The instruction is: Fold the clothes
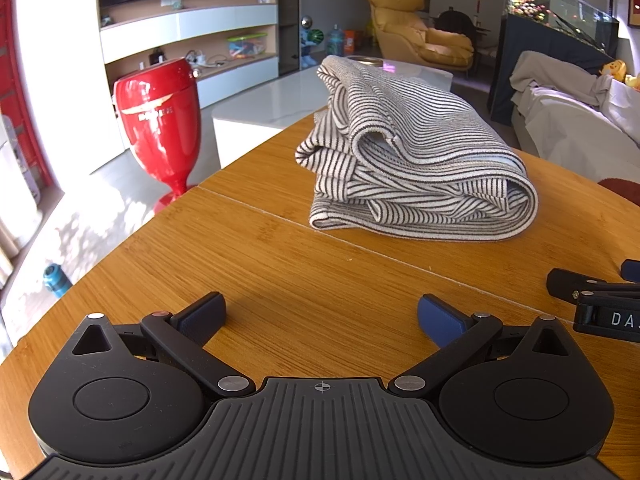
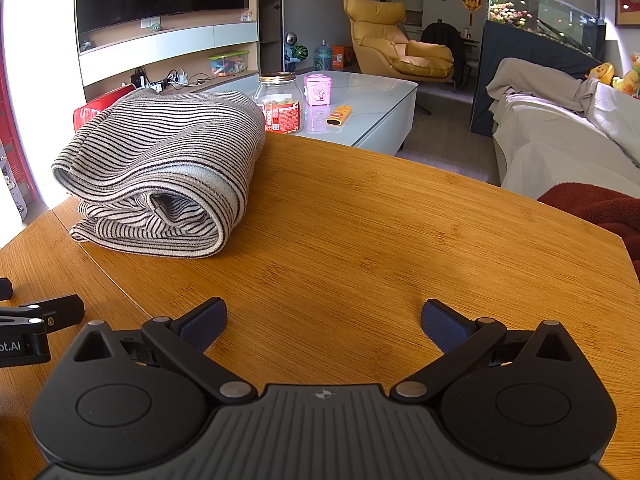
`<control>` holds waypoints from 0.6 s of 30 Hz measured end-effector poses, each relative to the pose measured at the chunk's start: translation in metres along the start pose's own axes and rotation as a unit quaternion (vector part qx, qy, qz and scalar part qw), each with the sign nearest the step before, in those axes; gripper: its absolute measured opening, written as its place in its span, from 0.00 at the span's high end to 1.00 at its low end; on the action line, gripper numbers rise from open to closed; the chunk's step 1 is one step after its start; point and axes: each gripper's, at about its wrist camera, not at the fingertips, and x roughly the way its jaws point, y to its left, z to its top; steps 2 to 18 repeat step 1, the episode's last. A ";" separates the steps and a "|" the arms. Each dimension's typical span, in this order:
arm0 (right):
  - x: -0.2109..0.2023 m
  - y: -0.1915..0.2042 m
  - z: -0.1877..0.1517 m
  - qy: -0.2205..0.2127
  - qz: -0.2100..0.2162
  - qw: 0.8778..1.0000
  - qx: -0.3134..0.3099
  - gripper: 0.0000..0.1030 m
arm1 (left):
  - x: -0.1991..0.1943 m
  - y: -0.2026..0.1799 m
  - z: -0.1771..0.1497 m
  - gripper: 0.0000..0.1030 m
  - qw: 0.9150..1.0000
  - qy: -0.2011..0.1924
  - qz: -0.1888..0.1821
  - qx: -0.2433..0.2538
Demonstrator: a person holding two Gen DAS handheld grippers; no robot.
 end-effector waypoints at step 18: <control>0.000 0.000 0.000 0.000 -0.001 1.000 0.000 0.00 | -0.001 0.003 0.001 0.00 1.000 -0.002 -0.010 -0.004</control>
